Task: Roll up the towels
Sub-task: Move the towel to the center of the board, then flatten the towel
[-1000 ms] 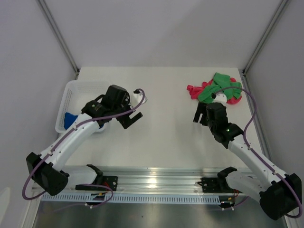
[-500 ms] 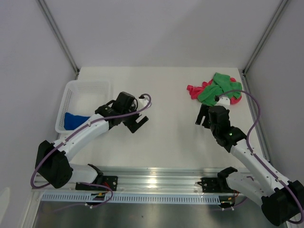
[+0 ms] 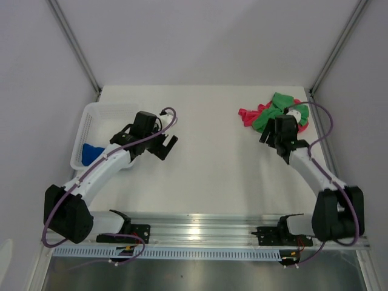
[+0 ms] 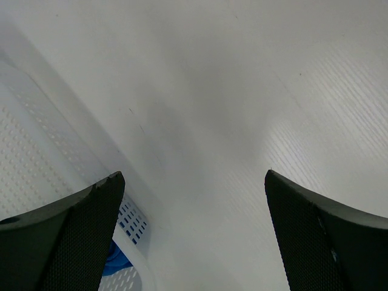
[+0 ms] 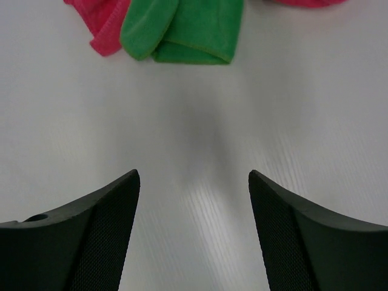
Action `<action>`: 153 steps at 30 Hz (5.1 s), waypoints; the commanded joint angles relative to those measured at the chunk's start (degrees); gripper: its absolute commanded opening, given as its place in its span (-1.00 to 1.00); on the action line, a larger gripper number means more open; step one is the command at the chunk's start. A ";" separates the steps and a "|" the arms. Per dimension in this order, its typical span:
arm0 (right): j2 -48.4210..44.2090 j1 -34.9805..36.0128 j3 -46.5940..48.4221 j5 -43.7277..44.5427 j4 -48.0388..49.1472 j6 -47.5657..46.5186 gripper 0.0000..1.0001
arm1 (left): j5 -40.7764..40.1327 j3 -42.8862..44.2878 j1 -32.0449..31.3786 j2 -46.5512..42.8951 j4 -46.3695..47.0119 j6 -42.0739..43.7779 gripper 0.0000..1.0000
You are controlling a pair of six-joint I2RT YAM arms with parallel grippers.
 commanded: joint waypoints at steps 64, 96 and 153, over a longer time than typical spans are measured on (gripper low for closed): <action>13.17 20.21 33.49 -39.31 11.36 4.05 -1.00 | 22.48 14.59 15.22 -13.25 -15.82 3.54 0.85; 6.90 19.15 -9.33 -39.51 5.39 11.61 -1.00 | 5.20 27.34 -7.02 40.81 -11.96 1.34 0.27; 14.20 18.36 -3.88 -38.98 6.01 8.89 -1.00 | 5.29 36.73 -8.86 48.98 -27.26 17.70 -0.04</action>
